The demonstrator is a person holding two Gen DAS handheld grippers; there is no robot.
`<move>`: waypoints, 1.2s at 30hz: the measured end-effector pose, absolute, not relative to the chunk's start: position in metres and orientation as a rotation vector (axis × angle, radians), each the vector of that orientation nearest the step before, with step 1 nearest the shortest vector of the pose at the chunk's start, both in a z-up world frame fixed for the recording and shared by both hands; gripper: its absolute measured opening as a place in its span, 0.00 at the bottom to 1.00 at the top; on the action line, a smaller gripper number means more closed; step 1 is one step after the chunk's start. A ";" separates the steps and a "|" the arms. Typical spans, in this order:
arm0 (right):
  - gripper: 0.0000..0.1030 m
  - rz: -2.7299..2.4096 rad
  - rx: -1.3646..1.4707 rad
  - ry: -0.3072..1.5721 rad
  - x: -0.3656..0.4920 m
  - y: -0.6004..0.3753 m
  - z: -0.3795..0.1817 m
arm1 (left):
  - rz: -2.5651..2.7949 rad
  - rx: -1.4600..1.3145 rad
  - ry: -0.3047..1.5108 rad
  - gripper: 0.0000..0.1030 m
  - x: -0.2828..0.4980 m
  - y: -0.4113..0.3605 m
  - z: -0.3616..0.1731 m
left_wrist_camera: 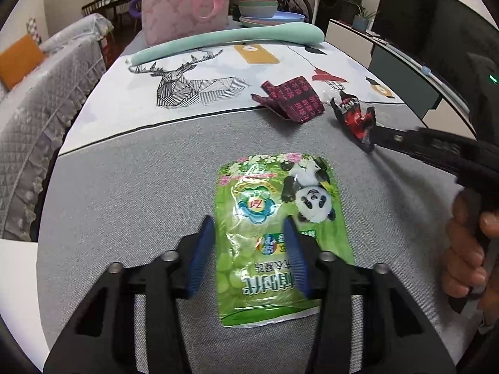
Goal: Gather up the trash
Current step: 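Grasp the green panda pouch with the left tool while the right tool grasps the red snack wrapper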
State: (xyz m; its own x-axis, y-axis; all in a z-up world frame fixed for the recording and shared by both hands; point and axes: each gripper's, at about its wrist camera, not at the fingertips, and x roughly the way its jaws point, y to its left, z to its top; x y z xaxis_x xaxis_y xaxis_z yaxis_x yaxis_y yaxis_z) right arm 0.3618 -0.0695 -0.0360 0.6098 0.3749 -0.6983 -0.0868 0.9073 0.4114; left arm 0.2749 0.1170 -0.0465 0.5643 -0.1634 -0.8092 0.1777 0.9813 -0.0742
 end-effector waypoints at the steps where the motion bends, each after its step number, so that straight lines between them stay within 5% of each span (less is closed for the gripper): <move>1: 0.18 0.267 0.361 0.890 0.366 -0.068 -0.039 | -0.201 0.024 0.949 0.29 0.275 0.115 -0.046; 3: 0.18 0.247 0.357 0.905 0.373 -0.064 -0.044 | -0.192 0.044 0.948 0.11 0.275 0.114 -0.046; 6: 0.16 0.222 0.344 0.898 0.376 -0.060 -0.043 | -0.186 0.043 0.950 0.01 0.276 0.116 -0.046; 10: 0.14 0.204 0.336 0.893 0.377 -0.058 -0.044 | -0.200 0.022 0.950 0.00 0.275 0.119 -0.044; 12: 0.04 0.207 0.345 0.898 0.377 -0.060 -0.045 | -0.214 0.015 0.930 0.00 0.273 0.119 -0.040; 14: 0.02 0.219 0.362 0.901 0.378 -0.063 -0.046 | -0.214 0.018 0.906 0.05 0.272 0.116 -0.036; 16: 0.02 0.217 0.373 0.892 0.376 -0.068 -0.046 | -0.212 0.013 0.887 0.48 0.271 0.111 -0.032; 17: 0.02 0.216 0.372 0.891 0.375 -0.069 -0.046 | -0.207 0.013 0.870 0.56 0.270 0.108 -0.028; 20: 0.02 0.213 0.366 0.884 0.368 -0.074 -0.044 | -0.191 0.016 0.849 0.64 0.272 0.098 -0.023; 22: 0.02 0.206 0.360 0.882 0.363 -0.078 -0.043 | -0.172 0.012 0.850 0.79 0.275 0.092 -0.023; 36: 0.02 0.153 0.337 0.844 0.319 -0.135 -0.018 | -0.015 0.039 0.983 0.89 0.308 0.050 -0.044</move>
State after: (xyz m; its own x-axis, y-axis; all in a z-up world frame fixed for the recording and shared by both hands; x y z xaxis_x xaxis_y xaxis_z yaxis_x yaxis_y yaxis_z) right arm 0.3188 -0.1347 -0.0177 0.6577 0.2642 -0.7054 0.0002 0.9364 0.3509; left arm 0.3079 0.0496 -0.0442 0.5546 0.0045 -0.8321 0.0307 0.9992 0.0258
